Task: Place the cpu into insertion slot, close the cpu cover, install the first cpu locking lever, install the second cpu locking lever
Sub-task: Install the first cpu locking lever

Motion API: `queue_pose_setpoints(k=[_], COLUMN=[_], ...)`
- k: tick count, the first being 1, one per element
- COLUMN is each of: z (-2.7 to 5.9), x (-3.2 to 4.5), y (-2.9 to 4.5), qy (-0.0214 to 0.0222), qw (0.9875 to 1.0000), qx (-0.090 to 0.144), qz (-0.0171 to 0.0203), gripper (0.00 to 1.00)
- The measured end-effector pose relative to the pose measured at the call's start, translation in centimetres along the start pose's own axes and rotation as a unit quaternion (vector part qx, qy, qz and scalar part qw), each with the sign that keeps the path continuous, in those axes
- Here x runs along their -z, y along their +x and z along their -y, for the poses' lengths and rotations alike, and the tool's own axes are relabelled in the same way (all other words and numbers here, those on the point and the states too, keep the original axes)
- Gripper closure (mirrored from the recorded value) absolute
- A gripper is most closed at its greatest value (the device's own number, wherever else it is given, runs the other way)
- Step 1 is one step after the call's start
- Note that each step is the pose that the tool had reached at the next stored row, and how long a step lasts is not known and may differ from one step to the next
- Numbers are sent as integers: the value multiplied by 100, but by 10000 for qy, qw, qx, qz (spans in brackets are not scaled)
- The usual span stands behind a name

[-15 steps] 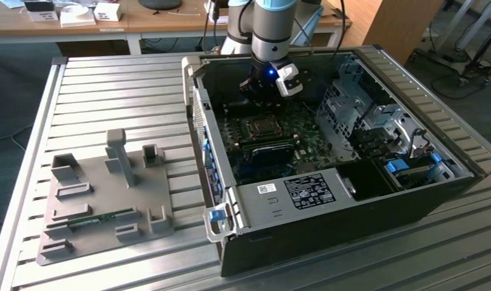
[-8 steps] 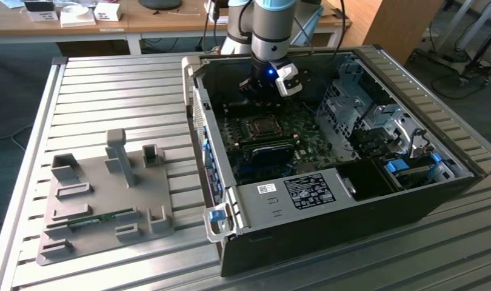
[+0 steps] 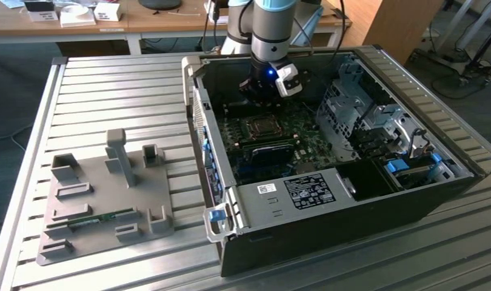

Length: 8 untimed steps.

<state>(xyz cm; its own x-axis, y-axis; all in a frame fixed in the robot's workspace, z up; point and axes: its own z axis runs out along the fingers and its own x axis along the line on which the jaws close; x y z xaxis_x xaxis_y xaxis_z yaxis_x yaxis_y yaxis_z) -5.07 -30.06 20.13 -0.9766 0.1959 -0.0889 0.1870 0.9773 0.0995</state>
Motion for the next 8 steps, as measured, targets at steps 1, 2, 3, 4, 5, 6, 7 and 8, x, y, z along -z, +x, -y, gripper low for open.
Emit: queue_pose_setpoints(k=[1, 2, 3, 4, 5, 6, 7, 8], z=[1, 1, 2, 2, 3, 3, 3, 4], x=[-3, -6, -10, -15, -20, -25, -30, -33], y=[0, 0, 1, 1, 2, 2, 3, 3], qy=[5, 9, 10, 11, 12, 12, 12, 13], qw=[10000, 10000, 10000, 10000, 10000, 10000, 10000, 10000], qx=[1, 2, 2, 2, 3, 3, 3, 3], qz=[2, 4, 6, 9, 13, 16, 19, 21], gripper=[89, 89, 89, 89, 89, 89, 89, 89])
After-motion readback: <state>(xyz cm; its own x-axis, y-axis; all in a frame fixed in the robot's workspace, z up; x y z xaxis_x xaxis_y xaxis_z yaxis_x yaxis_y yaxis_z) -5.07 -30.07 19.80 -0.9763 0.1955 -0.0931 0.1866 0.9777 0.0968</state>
